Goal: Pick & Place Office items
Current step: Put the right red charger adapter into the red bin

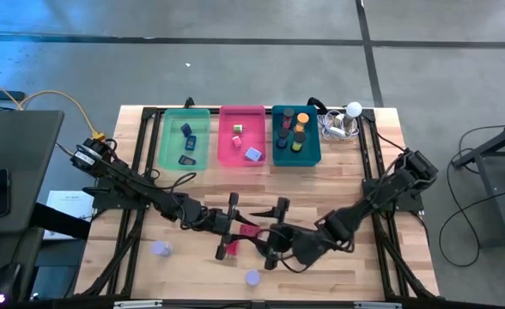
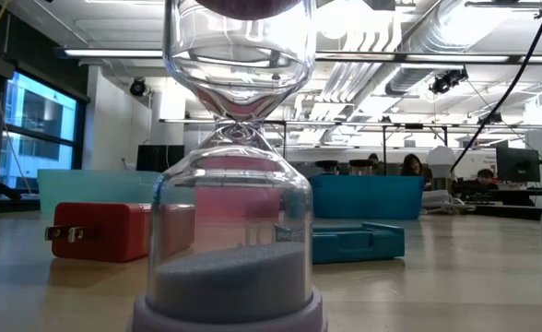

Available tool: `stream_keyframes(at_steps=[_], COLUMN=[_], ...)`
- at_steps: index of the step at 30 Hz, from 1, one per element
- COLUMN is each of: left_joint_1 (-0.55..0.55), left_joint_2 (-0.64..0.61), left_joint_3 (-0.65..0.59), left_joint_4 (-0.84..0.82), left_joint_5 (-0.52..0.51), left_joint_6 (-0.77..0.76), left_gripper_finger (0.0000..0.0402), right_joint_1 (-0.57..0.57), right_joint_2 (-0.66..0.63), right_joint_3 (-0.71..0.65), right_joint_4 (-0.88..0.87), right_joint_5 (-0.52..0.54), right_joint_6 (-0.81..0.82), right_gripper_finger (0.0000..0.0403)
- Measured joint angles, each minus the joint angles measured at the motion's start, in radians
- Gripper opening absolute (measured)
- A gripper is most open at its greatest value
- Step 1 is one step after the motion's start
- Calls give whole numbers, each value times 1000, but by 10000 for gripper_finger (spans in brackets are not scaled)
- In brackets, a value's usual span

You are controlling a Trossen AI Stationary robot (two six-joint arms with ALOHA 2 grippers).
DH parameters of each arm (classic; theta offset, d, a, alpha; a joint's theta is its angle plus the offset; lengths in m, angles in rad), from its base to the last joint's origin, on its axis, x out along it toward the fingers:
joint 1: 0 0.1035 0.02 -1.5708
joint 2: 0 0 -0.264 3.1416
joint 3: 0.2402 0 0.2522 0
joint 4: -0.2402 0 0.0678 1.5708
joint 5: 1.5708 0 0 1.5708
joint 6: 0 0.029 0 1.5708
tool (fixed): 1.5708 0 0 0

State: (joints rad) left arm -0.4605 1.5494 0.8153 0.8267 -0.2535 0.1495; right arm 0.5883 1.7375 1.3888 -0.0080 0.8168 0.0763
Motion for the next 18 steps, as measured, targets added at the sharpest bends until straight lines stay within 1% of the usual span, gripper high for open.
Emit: stream_keyframes(at_steps=[3,6,9,11,12,15,18], left_joint_1=[0,0,2,13,22,59,111], left_joint_2=[-5,-34,-89,-139,-167,-243,-294], left_joint_3=[2,1,1,1,1,0,0], left_joint_4=[-40,-134,-260,-354,-404,-553,-658], left_joint_5=[-2,-11,-11,-11,-12,-15,-27], left_joint_6=[-11,-49,-102,-162,-188,-233,-238], left_gripper_finger=[110,110,110,110,110,110,110], right_joint_1=[36,91,147,184,199,235,254], right_joint_2=[-4,-19,-23,-23,-26,-36,-48], right_joint_3=[0,-1,0,0,0,0,0], right_joint_4=[-4,-37,-74,-129,-158,-283,-433], right_joint_5=[99,204,319,376,387,386,370], right_joint_6=[-35,-78,-30,23,57,213,421], right_gripper_finger=[287,300,304,305,305,303,299])
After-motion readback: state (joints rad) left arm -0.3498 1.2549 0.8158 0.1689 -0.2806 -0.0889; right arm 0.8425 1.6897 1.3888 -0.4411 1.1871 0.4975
